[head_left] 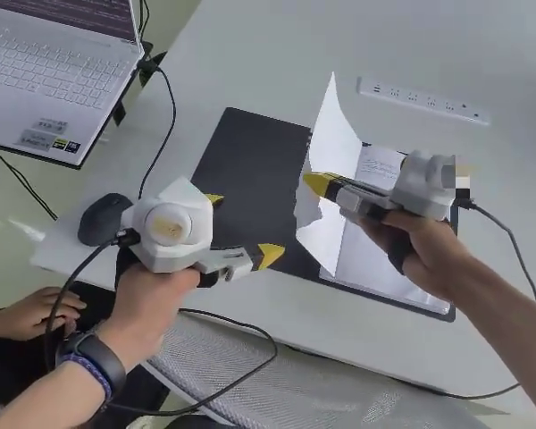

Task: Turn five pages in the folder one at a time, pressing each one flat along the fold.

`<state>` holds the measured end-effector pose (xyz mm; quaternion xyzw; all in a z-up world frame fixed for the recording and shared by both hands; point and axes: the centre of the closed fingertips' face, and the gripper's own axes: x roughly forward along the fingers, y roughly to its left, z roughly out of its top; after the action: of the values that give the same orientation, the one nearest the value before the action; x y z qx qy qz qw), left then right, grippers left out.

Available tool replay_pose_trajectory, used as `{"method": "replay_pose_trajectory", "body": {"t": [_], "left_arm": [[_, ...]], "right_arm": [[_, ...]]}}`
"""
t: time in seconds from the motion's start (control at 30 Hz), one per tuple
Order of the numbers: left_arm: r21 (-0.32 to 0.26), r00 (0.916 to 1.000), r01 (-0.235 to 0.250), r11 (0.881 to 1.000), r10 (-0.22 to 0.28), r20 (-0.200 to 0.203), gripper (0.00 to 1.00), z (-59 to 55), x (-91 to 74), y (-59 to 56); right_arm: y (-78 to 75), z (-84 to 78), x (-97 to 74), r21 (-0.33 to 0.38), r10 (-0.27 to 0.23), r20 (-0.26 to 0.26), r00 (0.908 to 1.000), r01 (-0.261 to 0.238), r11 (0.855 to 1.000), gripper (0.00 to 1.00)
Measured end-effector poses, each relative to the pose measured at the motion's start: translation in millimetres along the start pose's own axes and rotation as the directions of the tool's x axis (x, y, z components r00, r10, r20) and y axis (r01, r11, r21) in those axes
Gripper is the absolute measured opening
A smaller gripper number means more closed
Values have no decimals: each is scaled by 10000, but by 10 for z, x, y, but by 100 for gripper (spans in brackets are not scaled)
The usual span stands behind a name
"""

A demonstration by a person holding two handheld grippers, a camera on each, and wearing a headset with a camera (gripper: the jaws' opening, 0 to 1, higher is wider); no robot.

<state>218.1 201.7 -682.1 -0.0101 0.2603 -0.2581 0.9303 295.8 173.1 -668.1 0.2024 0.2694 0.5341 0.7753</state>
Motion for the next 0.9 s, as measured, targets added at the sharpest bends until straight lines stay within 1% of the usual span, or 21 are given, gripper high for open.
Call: {"method": "replay_pose_trajectory", "body": {"t": [0.17,0.43,0.57,0.7,0.83,0.9], "left_arm": [[-101,10000,-62,9999,61,-63,70,-54,7,47],[-169,9999,-133,9998,132,-57,71,-42,-35,86],[-123,9998,-163,9998,161,-116,71,-63,-45,109],[-200,9997,-200,9996,196,-173,71,-78,-65,118],[-187,9996,-193,9996,189,-216,71,-104,-38,165],[-180,9996,-204,9996,200,-216,71,-105,-23,196]], "right_arm": [[-14,-96,152,280,12,-136,9999,-8,9996,0],[-87,-281,340,769,79,-439,9990,-45,9970,0],[-103,-331,428,924,116,-541,9985,-66,9957,0],[-143,-394,529,982,151,-799,9967,-72,9951,0],[-195,-428,597,1114,163,-925,9956,-59,9938,0],[-225,-463,638,1158,169,-1073,9941,-44,9933,0]]}}
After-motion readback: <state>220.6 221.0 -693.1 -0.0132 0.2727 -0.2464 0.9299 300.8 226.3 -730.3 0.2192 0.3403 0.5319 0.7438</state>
